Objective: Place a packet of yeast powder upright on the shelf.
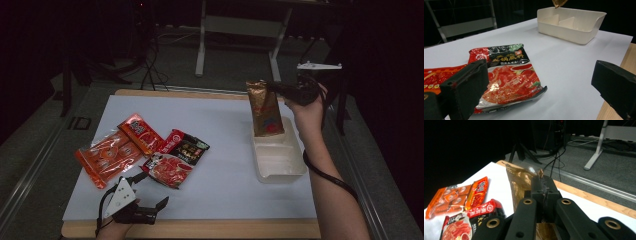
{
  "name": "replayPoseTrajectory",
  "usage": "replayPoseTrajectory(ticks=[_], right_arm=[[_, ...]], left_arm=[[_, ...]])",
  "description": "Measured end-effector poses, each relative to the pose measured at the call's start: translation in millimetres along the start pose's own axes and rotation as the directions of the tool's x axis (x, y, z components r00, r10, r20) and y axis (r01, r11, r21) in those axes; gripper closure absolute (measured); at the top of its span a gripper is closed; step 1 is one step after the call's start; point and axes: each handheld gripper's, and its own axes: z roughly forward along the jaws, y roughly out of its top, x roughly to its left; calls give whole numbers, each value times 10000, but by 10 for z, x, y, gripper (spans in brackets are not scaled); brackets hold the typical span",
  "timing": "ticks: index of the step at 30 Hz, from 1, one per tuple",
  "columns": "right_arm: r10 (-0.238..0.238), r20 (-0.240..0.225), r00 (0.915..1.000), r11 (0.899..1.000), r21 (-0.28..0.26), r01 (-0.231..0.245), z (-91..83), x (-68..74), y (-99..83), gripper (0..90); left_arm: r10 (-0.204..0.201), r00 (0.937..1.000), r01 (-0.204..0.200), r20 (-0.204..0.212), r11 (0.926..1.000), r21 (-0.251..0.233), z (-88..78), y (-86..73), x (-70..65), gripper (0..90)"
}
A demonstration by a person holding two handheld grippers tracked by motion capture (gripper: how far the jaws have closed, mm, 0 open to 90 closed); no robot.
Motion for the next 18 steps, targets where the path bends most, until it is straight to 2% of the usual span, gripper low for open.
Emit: replayPoseTrajectory(ticks=[6, 10, 13, 18], right_arm=[[240, 426, 9988, 9991, -371, -224, 11, -206, -37, 897], [332, 425, 9985, 9987, -406, -315, 59, -311, -71, 897], [300, 331, 9990, 9987, -422, -286, 88, -364, -89, 897], [6, 623, 9981, 9988, -483, 24, 155, -443, -132, 896]], left_arm=[[-30, 10000, 30, -91, 10000, 36, -25, -10, -6, 18], [-24, 9999, 25, -141, 10000, 45, -41, -15, -20, 18], [-34, 9999, 34, -153, 10000, 41, -51, -17, -29, 18], [-37, 9998, 38, -199, 10000, 69, -76, -27, -35, 18]])
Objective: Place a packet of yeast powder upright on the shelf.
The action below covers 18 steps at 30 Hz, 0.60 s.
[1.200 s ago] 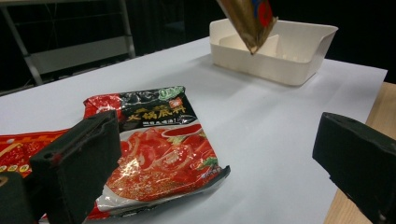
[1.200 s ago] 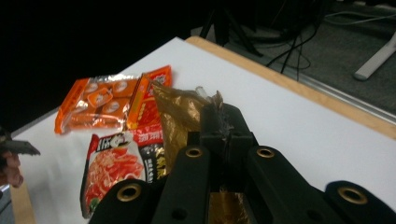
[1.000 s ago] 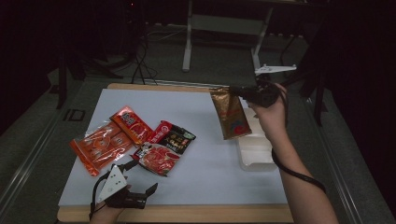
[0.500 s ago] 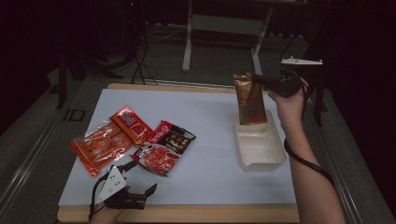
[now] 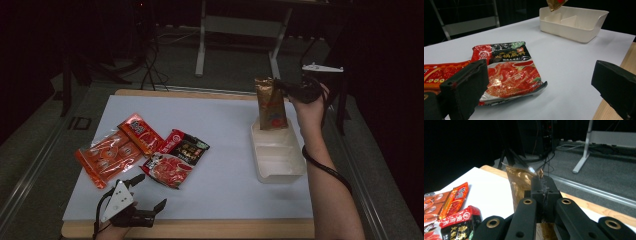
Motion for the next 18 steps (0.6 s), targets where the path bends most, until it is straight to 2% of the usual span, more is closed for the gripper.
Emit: replayPoseTrajectory(ticks=[7, 8, 10, 13, 14, 16, 18], right_arm=[[-171, 19, 9999, 9996, -202, 172, 77, -52, -9, 896], [-311, -108, 9995, 9992, -272, 308, 140, -61, -21, 896], [-287, -189, 9994, 9990, -360, 280, 182, -86, -38, 896], [-422, -109, 9990, 9982, -425, 417, 245, -117, -80, 896], [-331, -190, 9993, 9985, -436, 322, 266, -134, -98, 896], [-358, -8, 9994, 9984, -434, 357, 295, -161, -139, 895], [-250, -109, 9996, 9988, -428, 245, 306, -177, -163, 895]], left_arm=[[-41, 10000, 41, -36, 10000, 24, -14, -9, -7, 18], [-36, 10000, 36, -21, 10000, 52, -12, -13, -17, 18], [-40, 10000, 40, -17, 10000, 52, -13, -15, -20, 18], [-65, 10000, 65, -32, 10000, 64, -21, -18, -15, 18], [-73, 10000, 73, -41, 10000, 57, -24, -18, -13, 18], [-100, 9999, 100, -57, 9999, 49, -29, -20, -8, 18], [-103, 9999, 103, -59, 9999, 47, -31, -20, -6, 18]])
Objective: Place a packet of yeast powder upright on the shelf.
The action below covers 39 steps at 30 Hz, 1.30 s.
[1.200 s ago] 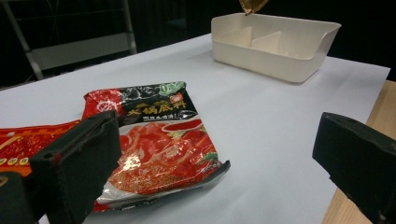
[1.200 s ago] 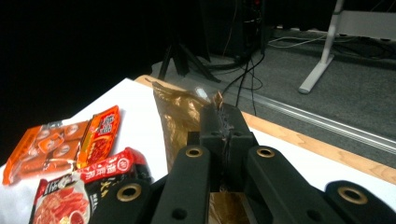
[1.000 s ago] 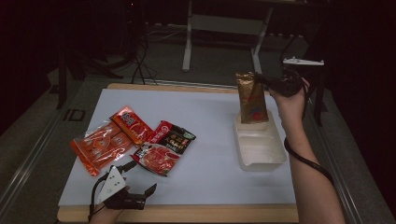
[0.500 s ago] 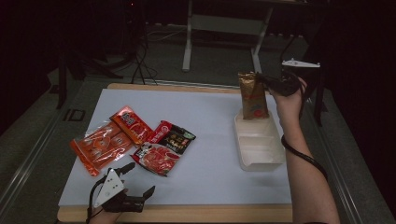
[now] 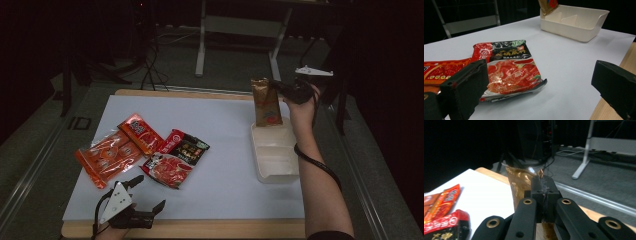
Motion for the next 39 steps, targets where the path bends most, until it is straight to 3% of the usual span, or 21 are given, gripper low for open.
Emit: replayPoseTrajectory(ticks=[13, 15, 22, 30, 33, 39], right_arm=[[509, 72, 9987, 9971, 558, -513, -10, -29, -243, 891], [769, 48, 9970, 9951, 624, -770, -28, -45, -272, 890], [1280, 338, 9912, 9859, 1047, -1308, -77, -120, -403, 879], [1523, 734, 9856, 9820, 1014, -1592, -200, -204, -511, 873], [1709, 811, 9819, 9778, 1088, -1792, -249, -223, -505, 791], [1522, 1181, 9813, 9800, 1109, -1653, -372, -168, -437, 703]], left_arm=[[48, 10000, -48, 27, 10000, 45, 10, 5, -5, 18], [52, 10000, -52, 32, 10000, 16, 8, 7, -8, 18], [111, 9999, -111, 43, 9999, 2, 10, 16, -11, 18], [157, 9998, -157, 74, 9999, 8, 18, 21, -14, 18], [164, 9998, -165, 82, 9999, 15, 22, 23, -18, 18], [159, 9998, -159, 116, 9999, 55, 34, 23, -20, 18]])
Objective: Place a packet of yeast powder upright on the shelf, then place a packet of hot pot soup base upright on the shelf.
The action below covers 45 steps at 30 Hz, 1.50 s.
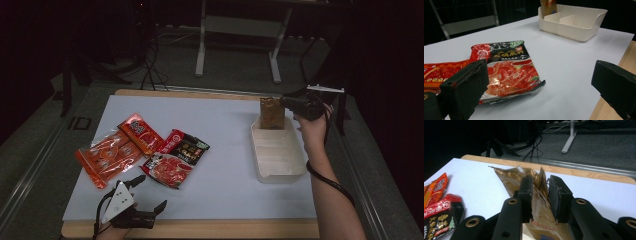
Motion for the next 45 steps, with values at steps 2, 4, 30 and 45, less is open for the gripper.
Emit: replayPoseTrajectory(ticks=[2, 4, 30, 45], right_arm=[[-61, 246, 9997, 10000, -68, 63, -55, 28, 3, 669], [-87, 146, 9999, 9997, -221, 90, -126, 69, -10, 658], [-2267, -3075, 9241, 9695, -1615, 1842, -674, 1177, -782, 144], [-2403, -3914, 8883, 9680, -1646, 1893, -952, 1352, -1162, 146]], left_arm=[[-33, 10000, 33, 16, 10000, 6, 7, -1, 0, 18], [-48, 10000, 48, 37, 10000, 28, 14, 0, -1, 18], [-408, 9991, 397, 58, 9903, 1335, 128, 266, 159, 44], [-482, 9985, 523, -274, 9831, 1752, 264, 317, 460, 263]])
